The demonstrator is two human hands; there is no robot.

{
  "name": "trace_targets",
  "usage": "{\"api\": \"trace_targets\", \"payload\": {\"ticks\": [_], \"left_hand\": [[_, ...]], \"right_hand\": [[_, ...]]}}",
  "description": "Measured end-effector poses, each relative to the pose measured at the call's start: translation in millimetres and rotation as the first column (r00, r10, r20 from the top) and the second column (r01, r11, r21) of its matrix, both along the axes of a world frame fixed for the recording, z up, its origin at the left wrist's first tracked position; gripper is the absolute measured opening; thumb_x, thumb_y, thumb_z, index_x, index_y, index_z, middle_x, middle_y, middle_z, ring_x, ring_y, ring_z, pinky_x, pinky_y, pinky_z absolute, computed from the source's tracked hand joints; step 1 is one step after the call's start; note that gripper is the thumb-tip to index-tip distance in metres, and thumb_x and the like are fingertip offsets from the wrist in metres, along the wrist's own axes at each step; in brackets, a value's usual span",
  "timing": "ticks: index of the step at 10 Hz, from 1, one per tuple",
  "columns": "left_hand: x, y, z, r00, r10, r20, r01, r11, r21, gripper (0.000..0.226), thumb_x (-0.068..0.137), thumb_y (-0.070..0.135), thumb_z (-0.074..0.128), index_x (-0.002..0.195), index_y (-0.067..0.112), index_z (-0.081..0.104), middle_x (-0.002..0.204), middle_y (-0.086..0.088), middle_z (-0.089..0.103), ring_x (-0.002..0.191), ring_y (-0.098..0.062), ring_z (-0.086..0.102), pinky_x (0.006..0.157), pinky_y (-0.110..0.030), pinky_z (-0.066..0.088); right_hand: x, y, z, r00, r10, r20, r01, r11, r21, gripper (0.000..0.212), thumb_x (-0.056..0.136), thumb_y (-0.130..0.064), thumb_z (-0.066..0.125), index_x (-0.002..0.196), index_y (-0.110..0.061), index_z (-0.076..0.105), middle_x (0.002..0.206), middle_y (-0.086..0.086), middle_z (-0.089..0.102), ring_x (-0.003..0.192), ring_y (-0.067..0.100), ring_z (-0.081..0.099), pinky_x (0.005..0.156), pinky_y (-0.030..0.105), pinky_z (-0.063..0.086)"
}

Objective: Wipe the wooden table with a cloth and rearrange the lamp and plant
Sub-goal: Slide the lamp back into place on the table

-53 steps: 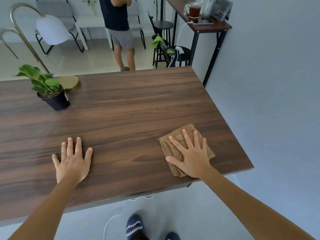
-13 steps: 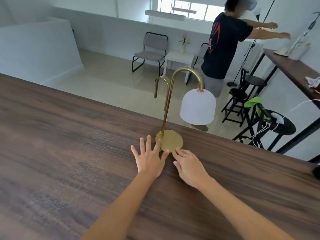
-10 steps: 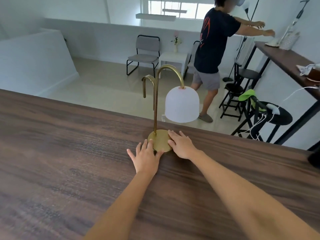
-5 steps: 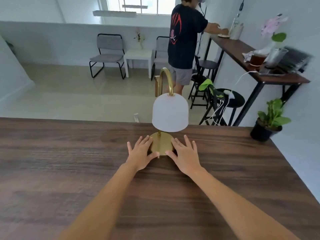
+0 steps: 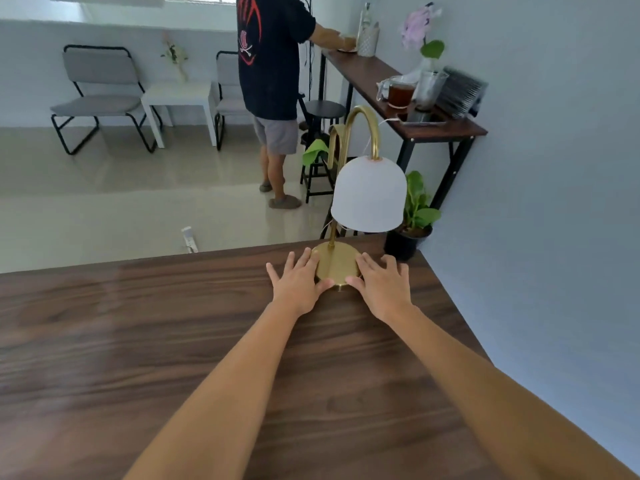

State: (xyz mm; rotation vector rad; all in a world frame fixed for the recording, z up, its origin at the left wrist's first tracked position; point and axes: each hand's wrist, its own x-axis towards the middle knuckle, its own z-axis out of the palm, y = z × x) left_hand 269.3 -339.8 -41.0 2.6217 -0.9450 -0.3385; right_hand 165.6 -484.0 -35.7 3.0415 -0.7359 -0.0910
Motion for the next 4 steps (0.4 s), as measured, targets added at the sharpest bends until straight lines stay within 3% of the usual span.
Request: {"api": "trace_targets", "payload": {"ticks": [4], "left_hand": [[-3.1,-47.4,4.2,0.999,0.037,0.008,-0.038,0.998,0.055,0.071,0.093,0.056,0.036,0.152,0.028,0.009,0.163,0.003,0.001,0.149,-0.028,-0.004,0.109,-0.068,-0.006]], "right_hand": [[2.2,-41.2,2.3,0.999,0.032,-0.01,-0.033,0.994,-0.1,0.062,0.102,-0.051,0.021,0.154,-0.017,0.018,0.16,0.0,0.029,0.127,0.031,0.036,0.098,0.043,0.029]]}}
